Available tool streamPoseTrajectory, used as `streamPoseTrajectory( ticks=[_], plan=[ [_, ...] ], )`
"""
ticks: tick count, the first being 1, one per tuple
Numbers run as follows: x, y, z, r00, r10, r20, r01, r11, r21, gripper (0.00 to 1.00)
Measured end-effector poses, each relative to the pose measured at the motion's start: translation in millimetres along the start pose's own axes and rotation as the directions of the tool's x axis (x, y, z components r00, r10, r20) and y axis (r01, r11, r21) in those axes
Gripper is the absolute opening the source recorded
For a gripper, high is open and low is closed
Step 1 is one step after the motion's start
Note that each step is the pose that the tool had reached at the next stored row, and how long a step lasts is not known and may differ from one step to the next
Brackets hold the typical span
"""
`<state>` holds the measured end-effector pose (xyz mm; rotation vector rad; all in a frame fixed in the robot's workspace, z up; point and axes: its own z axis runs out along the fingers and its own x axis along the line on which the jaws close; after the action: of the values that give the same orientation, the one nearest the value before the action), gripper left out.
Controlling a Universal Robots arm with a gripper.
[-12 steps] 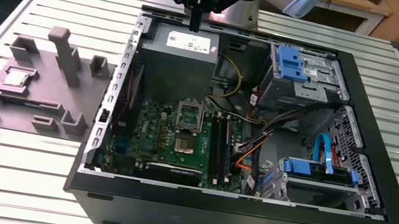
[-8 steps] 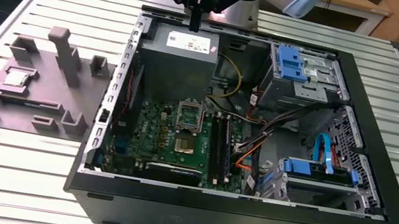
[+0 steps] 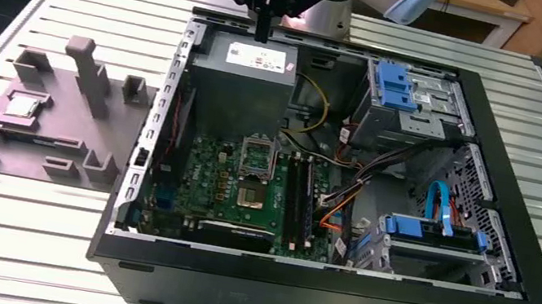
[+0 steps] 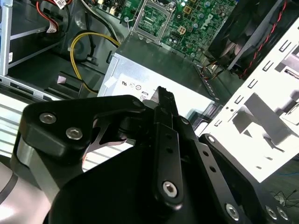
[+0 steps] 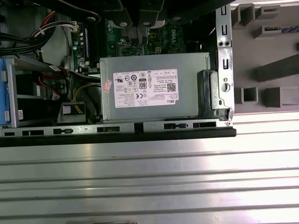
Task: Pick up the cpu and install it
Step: 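Reach for the cpu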
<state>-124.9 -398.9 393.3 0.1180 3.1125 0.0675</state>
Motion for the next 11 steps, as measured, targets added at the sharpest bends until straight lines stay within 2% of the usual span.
streamPoseTrajectory(
  ticks=[11],
  plan=[
    [3.0,-0.2,0.0,1.0000,0.000,0.0000,0.000,1.0000,-0.0001,0.11]
  ],
)
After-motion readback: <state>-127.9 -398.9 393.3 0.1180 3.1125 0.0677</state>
